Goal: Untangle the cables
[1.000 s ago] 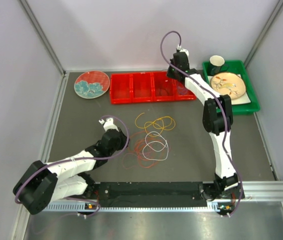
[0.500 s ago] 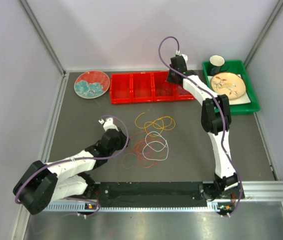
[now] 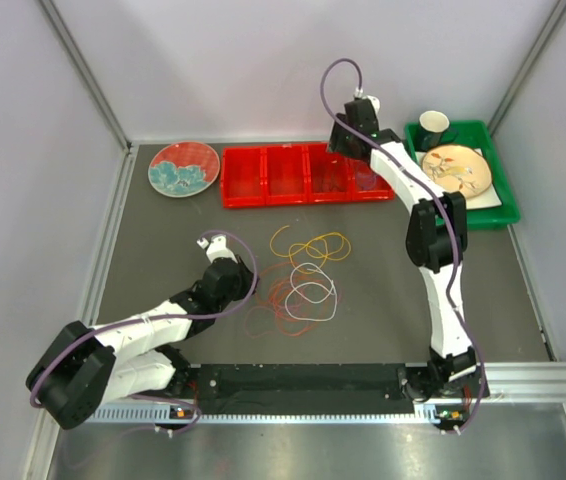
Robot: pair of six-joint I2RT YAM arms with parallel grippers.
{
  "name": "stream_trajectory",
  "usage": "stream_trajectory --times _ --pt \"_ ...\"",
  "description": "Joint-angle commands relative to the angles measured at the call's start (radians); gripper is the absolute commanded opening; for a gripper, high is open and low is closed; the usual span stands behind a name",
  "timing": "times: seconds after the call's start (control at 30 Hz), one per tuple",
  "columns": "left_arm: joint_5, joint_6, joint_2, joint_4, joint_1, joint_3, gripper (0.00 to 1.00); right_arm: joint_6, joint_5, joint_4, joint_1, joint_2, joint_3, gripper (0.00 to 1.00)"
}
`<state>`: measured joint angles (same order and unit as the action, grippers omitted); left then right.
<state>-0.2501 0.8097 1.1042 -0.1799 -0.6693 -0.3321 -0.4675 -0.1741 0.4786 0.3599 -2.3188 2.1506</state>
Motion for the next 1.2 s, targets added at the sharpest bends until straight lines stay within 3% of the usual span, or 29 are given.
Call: stream_trajectory --times 0.0,0.27,0.4,0.43,0.53,0.67,0.8,1.17 --pt "0.006 0.002 0.000 -0.043 0.005 0.007 0.19 -0.014 0.016 0.034 0.008 0.159 0.028 0.64" --pt "0.014 -0.004 0.002 -0.038 0.007 0.002 0.24 -0.008 0.025 0.043 0.066 0.424 -0.297 0.64" --pt "0.038 -0.018 0.003 -0.026 0.007 -0.007 0.38 -0.026 0.030 -0.003 0.112 0.584 -0.530 0.63" --pt "0.043 -0.020 0.005 -0.018 0.005 -0.019 0.48 -0.034 0.051 -0.032 0.122 0.625 -0.584 0.63" --pt "0.061 -0.027 0.005 -0.007 0.005 -0.024 0.57 -0.079 0.082 -0.075 0.132 0.774 -0.791 0.63" --pt "0.069 -0.035 -0.015 -0.012 0.002 -0.015 0.58 -0.134 0.100 -0.094 0.172 0.935 -1.033 0.63" --pt "0.071 -0.046 -0.027 -0.013 -0.007 -0.012 0.56 -0.177 0.125 -0.087 0.223 1.065 -1.173 0.63" --pt "-0.132 -0.041 -0.095 0.173 -0.220 -0.102 0.55 -0.267 0.220 -0.112 0.260 1.280 -1.465 0.63"
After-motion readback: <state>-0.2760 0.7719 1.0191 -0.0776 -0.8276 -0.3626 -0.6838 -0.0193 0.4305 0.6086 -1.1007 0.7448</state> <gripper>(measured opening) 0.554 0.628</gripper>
